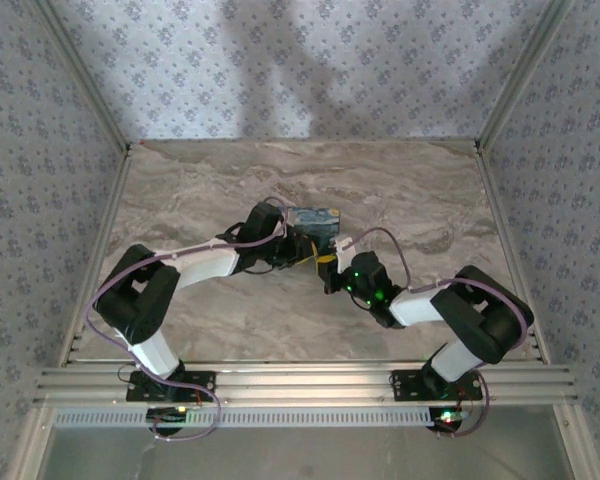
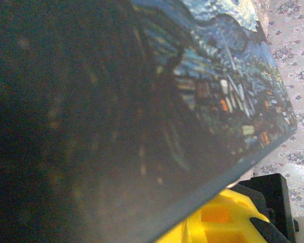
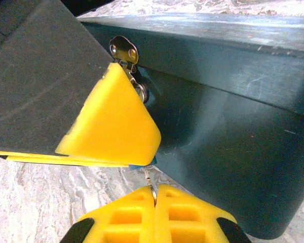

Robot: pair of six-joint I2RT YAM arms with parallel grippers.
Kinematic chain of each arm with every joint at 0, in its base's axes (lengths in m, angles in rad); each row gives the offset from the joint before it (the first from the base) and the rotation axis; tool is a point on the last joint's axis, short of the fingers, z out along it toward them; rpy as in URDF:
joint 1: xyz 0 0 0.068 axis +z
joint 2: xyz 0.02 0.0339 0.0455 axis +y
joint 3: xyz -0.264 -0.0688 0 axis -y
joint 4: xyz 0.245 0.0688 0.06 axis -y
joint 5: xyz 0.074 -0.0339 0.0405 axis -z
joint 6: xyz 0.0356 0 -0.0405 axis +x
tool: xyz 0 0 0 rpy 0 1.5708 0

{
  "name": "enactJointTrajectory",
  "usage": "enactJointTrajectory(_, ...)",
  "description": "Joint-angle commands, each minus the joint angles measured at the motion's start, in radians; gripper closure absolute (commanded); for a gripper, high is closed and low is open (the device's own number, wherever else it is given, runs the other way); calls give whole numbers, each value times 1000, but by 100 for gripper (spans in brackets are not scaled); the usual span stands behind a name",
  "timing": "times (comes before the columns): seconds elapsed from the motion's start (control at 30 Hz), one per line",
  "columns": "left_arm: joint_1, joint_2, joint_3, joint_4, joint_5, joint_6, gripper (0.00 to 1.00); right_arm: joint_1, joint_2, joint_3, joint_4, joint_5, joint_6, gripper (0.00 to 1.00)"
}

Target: Unlock the padlock with the key

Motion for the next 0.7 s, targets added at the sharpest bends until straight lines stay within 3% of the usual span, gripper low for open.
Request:
enactJointTrajectory(0.0,-32,-27,21,-67,53,-13,89,-16,-44,54,113,50,-53,100)
enactJointTrajectory(0.67,-44,7,11,-29,66,-58,89,-27,-44,130,154,30,-63,100)
